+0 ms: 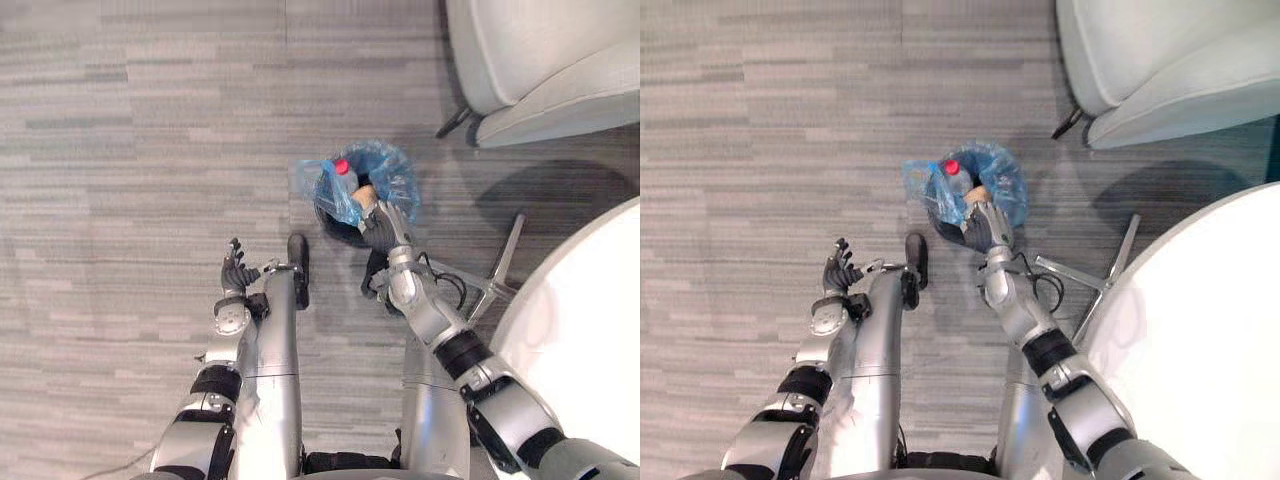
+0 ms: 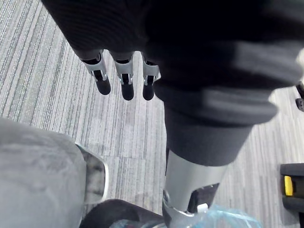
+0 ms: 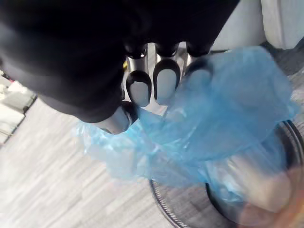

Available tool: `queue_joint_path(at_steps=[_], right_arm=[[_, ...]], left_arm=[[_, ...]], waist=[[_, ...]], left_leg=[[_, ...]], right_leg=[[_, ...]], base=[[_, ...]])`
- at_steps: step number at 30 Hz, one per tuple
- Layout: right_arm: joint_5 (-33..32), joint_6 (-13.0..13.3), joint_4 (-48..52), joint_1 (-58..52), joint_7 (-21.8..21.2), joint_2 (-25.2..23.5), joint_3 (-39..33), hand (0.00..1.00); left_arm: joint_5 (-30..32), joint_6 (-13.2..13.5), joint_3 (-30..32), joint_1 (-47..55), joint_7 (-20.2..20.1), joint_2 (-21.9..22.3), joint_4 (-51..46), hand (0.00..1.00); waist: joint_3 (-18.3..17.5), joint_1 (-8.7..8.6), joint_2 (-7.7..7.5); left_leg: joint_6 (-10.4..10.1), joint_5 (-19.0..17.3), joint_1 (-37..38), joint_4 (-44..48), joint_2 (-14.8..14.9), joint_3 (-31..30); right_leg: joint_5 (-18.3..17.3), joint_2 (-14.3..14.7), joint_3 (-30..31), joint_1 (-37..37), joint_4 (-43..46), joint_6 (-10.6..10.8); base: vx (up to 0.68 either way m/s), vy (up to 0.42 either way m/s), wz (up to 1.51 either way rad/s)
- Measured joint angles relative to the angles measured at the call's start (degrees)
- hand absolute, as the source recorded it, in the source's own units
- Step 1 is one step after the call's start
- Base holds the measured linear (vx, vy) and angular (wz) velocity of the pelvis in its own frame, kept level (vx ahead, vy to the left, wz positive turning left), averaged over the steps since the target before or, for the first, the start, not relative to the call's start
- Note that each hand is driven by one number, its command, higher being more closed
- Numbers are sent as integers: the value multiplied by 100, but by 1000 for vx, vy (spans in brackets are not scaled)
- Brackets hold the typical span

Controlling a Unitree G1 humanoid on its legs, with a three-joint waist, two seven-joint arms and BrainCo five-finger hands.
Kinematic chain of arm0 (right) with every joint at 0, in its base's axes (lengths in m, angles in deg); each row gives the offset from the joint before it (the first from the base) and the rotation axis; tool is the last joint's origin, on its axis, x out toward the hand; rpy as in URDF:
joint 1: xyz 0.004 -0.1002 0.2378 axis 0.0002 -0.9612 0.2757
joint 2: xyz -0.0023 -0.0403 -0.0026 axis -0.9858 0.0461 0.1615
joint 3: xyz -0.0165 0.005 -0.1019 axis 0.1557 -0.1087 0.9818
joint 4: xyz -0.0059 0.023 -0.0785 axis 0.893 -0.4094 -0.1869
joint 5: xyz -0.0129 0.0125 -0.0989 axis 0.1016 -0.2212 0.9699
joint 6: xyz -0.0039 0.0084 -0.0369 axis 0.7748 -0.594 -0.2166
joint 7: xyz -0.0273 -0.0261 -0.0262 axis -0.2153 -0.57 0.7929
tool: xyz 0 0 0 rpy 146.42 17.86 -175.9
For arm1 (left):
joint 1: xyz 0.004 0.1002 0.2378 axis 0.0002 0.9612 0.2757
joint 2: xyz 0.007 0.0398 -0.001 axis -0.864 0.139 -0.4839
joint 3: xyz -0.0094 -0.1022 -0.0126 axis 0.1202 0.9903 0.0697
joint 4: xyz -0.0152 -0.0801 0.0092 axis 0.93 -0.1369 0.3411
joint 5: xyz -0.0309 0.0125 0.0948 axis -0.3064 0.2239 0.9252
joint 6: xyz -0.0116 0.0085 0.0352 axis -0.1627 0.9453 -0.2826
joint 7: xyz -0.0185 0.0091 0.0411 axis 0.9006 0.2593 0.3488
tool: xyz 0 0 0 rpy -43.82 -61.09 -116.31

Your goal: Gather rubbish on tea table into small bin, then transfer packed bag to large trash can.

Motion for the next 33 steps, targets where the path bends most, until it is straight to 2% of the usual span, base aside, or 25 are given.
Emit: queue_joint_path(at_steps=[2, 5, 8, 9, 11, 15, 19, 22, 24, 26, 30, 33], right_arm=[[-217, 68, 299, -618, -148, -170, 39, 100], [-451, 175, 786, -1297, -385, -249, 35, 100], [-597, 262, 1144, -1848, -567, -270, 53, 100], [-652, 378, 1253, -2120, -674, -278, 68, 100], [-681, 414, 1471, -2401, -808, -275, 37, 100], [-859, 517, 1614, -2631, -1041, -263, 23, 100], [-1242, 620, 1612, -2619, -1277, -210, -213, 100], [-1390, 637, 1622, -2615, -1344, -124, -300, 100], [-1539, 633, 1620, -2615, -1454, 14, -362, 100], [-1833, 634, 1621, -2610, -1549, 83, -476, 100], [-2269, 635, 1621, -2538, -1702, 151, -536, 100], [-2665, 635, 1625, -2375, -1840, 293, -485, 100]], left_arm=[[107, -42, -74, 332, -68, 6, -4, 0], [210, -56, -107, 737, -124, 26, -4, 0], [356, -81, -212, 1107, -175, 64, 91, 0], [464, -83, -255, 1390, -244, 111, 151, 0], [571, -111, -367, 1605, -254, 118, 249, 0], [737, -149, -529, 1861, -338, 77, 493, 0], [798, -162, -557, 2044, -355, -50, 712, 0], [909, -162, -562, 2169, -355, -137, 707, 0], [984, -160, -603, 2231, -356, -175, 584, 0], [1043, -147, -687, 2317, -363, -249, 229, 0], [1129, -132, -753, 2401, -366, -366, -595, 0], [1131, -32, -869, 2594, -366, -511, -1959, 0]], waist=[[-129, -4, -153], [-373, -11, -262], [-804, -6, -283], [-1072, -13, -280], [-1315, -27, -297], [-1664, -127, -341], [-1877, -162, -287], [-1991, -168, -238], [-2060, -161, -143], [-2102, -163, -67], [-2161, -159, 10], [-2188, -150, 34]], left_leg=[[-14, -10, 620, -286, 75, 79], [-26, -1, 1270, -753, 121, 178], [-102, 52, 1901, -1402, 186, 355], [-126, 67, 2249, -1867, 186, 437], [-230, 135, 2652, -2431, 159, 561], [-273, 500, 3357, -3485, -39, 584], [-238, 994, 4077, -4414, -160, 660], [-176, 1135, 4364, -4628, -224, 677], [-154, 1186, 4586, -4730, -255, 678], [-91, 1218, 4761, -4810, -300, 665], [-82, 1210, 4983, -4924, -344, 604], [-69, 1197, 5053, -4969, -348, 533]], right_leg=[[-3, 23, -45, 607, -302, -6], [61, 85, -79, 1250, -815, 94], [163, 159, -148, 1880, -1549, 236], [261, 218, -173, 2233, -2099, 330], [442, 243, -223, 2631, -2725, 364], [812, 300, -211, 3274, -3664, 401], [1235, 424, -39, 3853, -4463, 423], [1511, 438, 23, 4108, -4741, 388], [1583, 469, 83, 4352, -4940, 399], [1665, 470, 102, 4567, -5116, 326], [1673, 466, 109, 4815, -5288, 334], [1672, 478, 111, 4925, -5373, 335]], base=[[8, -42, -10], [43, -5, -10], [109, 40, -16], [140, 69, -21], [178, 77, -13], [144, 37, 5], [144, 34, -16], [143, 48, -21], [188, 56, -15], [187, 54, -4], [127, 30, 0], [41, 17, 6]])
